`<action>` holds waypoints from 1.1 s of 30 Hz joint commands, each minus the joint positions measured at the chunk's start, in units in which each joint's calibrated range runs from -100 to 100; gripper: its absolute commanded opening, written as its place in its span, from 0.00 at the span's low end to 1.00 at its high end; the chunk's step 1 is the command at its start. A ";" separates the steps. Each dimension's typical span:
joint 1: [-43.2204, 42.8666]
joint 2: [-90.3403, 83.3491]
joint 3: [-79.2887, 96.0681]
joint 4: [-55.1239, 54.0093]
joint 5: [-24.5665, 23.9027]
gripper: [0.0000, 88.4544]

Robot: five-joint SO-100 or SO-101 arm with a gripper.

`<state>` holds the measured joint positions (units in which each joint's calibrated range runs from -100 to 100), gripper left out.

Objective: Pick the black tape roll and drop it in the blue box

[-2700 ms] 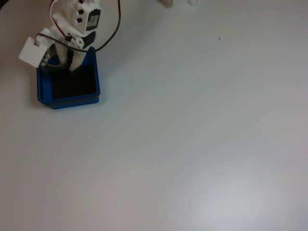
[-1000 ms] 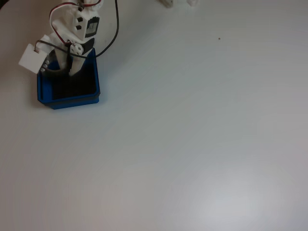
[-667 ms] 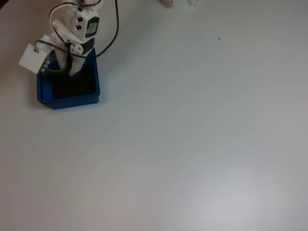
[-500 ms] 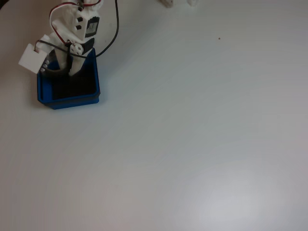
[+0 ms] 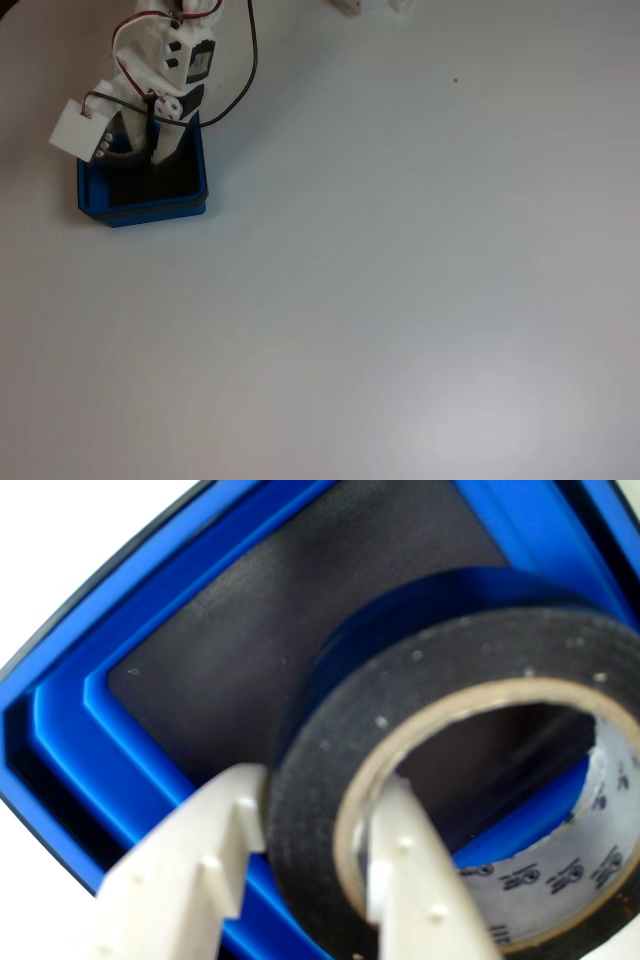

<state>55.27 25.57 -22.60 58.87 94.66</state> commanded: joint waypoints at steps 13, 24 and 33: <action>-0.21 -5.00 -3.10 0.29 -0.26 0.03; -0.21 -5.09 -3.10 0.29 -0.26 0.14; -0.12 -5.17 -3.10 0.29 -0.26 0.17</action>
<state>55.27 25.49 -22.60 58.87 94.66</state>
